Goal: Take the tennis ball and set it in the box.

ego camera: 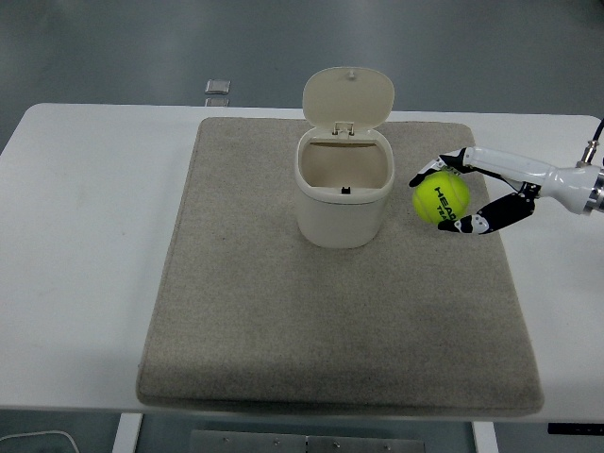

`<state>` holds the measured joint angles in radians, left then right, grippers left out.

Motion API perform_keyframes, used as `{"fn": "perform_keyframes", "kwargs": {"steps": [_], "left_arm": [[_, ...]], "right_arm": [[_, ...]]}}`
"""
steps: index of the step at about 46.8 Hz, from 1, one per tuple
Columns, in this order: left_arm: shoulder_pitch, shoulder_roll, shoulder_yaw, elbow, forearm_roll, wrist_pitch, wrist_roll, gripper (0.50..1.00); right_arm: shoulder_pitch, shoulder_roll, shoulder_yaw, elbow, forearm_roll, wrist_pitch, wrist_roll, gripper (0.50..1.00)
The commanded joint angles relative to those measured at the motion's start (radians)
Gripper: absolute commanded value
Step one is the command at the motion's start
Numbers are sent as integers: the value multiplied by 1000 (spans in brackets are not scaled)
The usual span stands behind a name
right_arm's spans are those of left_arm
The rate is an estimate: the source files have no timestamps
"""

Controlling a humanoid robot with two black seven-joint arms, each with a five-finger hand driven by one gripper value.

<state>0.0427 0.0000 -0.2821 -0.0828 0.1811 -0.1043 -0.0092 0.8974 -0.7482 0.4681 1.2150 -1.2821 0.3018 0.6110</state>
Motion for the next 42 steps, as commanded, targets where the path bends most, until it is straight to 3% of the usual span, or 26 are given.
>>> {"fn": "perform_keyframes", "kwargs": {"steps": [1, 8, 15, 26, 42], "left_arm": [[0, 0, 1, 0, 0, 0, 0, 992], [0, 0, 0, 0, 0, 0, 0, 992], [0, 0, 0, 0, 0, 0, 0, 992], [0, 0, 0, 0, 0, 0, 0, 992], [0, 0, 0, 0, 0, 0, 0, 992]], "right_arm": [[44, -2, 9, 8, 16, 33, 0, 500], [113, 30, 9, 9, 59, 80, -4, 500], [146, 101, 7, 6, 63, 88, -14, 500], [155, 201, 7, -17, 64, 74, -128, 500], [150, 227, 4, -42, 64, 11, -211, 500]]}}
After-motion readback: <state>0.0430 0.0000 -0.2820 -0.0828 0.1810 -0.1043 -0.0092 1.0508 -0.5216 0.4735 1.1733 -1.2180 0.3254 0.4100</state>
